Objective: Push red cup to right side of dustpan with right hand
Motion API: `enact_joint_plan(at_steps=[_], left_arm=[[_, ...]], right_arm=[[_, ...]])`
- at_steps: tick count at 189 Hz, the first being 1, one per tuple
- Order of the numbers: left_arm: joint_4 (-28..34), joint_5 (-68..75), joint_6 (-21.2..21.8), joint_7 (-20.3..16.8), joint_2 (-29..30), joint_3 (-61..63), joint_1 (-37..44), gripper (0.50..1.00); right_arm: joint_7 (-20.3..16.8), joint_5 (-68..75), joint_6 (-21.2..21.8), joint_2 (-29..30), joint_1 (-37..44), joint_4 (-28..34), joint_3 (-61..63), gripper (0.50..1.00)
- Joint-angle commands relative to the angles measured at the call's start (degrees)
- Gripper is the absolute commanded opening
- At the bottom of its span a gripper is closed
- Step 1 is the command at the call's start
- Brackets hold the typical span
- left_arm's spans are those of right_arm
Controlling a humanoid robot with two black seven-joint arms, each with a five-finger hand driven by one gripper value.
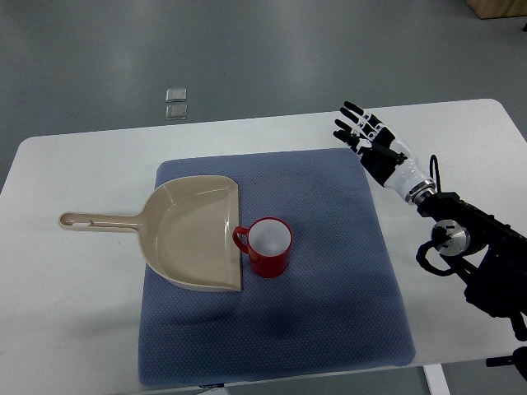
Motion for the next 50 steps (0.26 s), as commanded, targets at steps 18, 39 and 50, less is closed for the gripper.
enact_joint_plan(at_steps=[18, 39, 50], left_arm=[[-0.02, 0.09, -0.04, 0.00, 0.00, 0.01, 0.00, 1.000], [-0.02, 0.00, -0.04, 0.00, 0.00, 0.01, 0.00, 1.000], [-0.02, 0.09, -0.04, 0.00, 0.00, 0.01, 0.00, 1.000]], right_arm=[[-1.60, 7.92, 4.62, 0.10, -0.31, -1.51, 1.04, 0.934], [-1.43, 7.92, 9.37, 0.36, -0.67, -1.51, 1.04, 0.934], [-0.29, 7.48, 9.28, 0.45, -0.67, -1.60, 1.04, 0.934]])
